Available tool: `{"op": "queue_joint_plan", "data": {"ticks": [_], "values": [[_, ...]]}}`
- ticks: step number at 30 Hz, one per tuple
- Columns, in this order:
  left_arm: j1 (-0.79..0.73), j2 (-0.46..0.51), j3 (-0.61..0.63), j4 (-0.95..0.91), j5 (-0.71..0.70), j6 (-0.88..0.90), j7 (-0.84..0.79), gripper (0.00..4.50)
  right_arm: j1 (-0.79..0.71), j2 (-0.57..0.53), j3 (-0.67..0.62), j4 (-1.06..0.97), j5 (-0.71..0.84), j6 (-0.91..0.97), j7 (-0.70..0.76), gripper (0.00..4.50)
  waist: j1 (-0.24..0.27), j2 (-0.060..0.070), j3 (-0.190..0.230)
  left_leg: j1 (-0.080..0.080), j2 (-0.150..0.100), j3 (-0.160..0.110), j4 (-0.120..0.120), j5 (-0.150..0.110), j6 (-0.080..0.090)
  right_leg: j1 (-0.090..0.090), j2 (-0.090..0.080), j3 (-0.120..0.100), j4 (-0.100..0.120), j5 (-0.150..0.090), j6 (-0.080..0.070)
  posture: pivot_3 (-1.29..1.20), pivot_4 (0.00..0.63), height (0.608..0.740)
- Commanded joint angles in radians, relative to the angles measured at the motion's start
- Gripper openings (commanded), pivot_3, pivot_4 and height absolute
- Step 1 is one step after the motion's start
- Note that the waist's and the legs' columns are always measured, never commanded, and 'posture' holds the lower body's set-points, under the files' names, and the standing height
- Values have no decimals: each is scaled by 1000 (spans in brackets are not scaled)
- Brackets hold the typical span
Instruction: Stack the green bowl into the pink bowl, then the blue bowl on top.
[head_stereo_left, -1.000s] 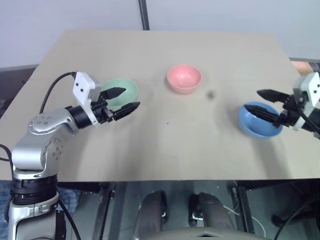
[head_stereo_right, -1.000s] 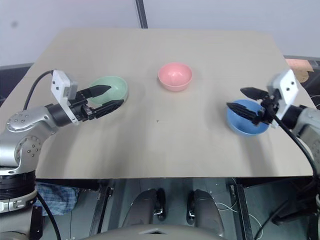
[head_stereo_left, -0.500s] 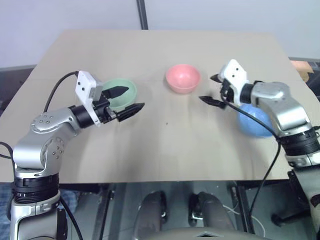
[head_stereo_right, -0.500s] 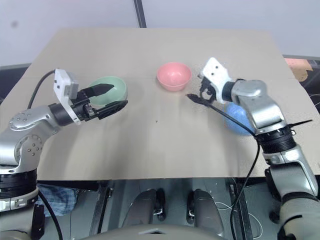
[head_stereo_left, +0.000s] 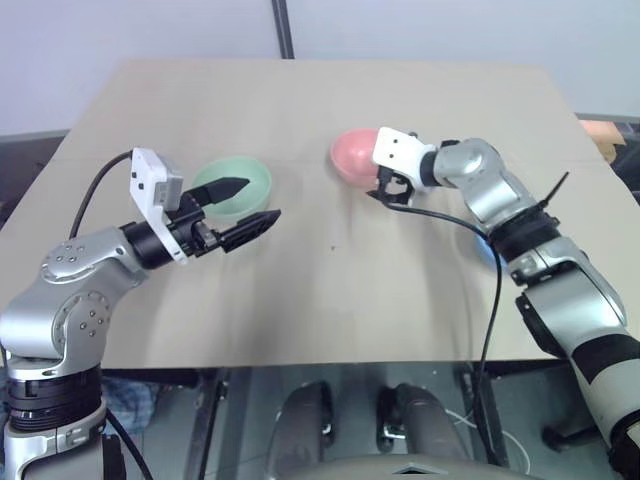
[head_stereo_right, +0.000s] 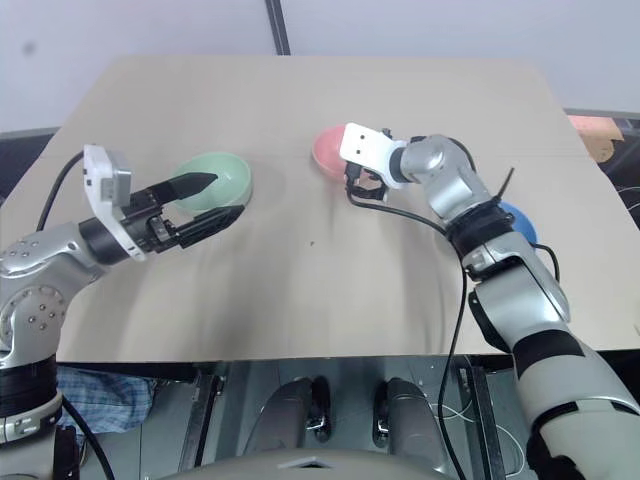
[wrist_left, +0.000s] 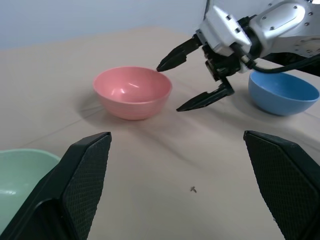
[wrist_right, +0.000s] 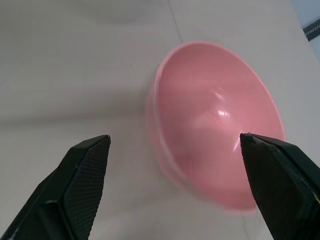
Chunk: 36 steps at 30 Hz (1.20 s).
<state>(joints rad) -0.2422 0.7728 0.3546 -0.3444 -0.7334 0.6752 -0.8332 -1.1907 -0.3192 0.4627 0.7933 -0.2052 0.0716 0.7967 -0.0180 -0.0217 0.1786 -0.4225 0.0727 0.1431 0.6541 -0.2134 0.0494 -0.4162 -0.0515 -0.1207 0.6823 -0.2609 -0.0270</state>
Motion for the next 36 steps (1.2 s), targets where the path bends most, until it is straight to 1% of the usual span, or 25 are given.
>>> {"op": "queue_joint_plan", "data": {"ticks": [1,6,8,9,16,17,27,30,31,33,34,36], "values": [[19,36,29,-47,-23,2,-16,4463,-88,52,25,106,-70,-100,-16,4500,-2,0,0,0,0,0,0,0,0,0,0,0,0,0,0,0,150,740],[43,58,21,-55,-22,-6,-34,4463,-145,117,37,231,-127,-168,-29,4500,-4,0,0,0,0,0,0,0,0,0,0,0,0,0,0,0,150,740],[49,63,25,-59,-28,-3,-36,4500,-163,141,30,264,-136,-181,-32,3986,-4,0,0,0,0,0,0,0,0,0,0,0,0,0,0,0,150,740],[51,65,26,-60,-31,-2,-36,4500,-169,148,27,275,-140,-187,-32,3672,-4,0,0,0,0,0,0,0,0,0,0,0,0,0,0,0,150,740],[77,82,22,-69,-20,-11,-52,4500,-193,169,14,322,-157,-215,-26,180,-14,0,0,0,0,0,-1,0,0,0,-1,0,0,0,0,0,150,740],[78,82,21,-69,-19,-13,-53,4500,-194,169,12,323,-157,-216,-24,71,-15,0,0,0,0,0,-1,0,0,0,-1,0,0,0,0,0,150,740],[69,75,9,-60,-19,-25,-52,4500,-206,160,-5,337,-166,-225,-35,71,-22,0,0,0,0,0,-1,0,0,0,-1,0,0,0,0,0,150,740],[67,74,3,-54,-14,-32,-53,4500,-207,156,-28,322,-149,-238,-39,71,-22,1,0,0,0,0,-1,0,0,0,-1,0,0,0,0,0,150,740],[65,73,1,-52,-11,-34,-53,4500,-208,156,-28,321,-154,-246,-36,704,-22,0,0,0,0,0,-1,0,0,0,-1,0,0,0,0,0,150,740],[64,69,-5,-50,-8,-39,-52,4500,-202,158,-36,320,-152,-244,-22,1246,-22,1,0,0,0,0,-1,0,0,0,-1,0,0,0,0,0,150,740],[63,68,-9,-49,-6,-41,-51,4500,-201,162,-45,322,-147,-239,-25,1830,-22,1,0,0,0,0,-1,0,0,0,-1,0,0,0,0,0,150,740],[63,65,-12,-49,-5,-43,-50,4500,-203,165,-52,328,-150,-232,-45,2443,-22,1,0,0,0,0,-1,0,0,0,-1,0,0,0,0,0,150,740]]}}
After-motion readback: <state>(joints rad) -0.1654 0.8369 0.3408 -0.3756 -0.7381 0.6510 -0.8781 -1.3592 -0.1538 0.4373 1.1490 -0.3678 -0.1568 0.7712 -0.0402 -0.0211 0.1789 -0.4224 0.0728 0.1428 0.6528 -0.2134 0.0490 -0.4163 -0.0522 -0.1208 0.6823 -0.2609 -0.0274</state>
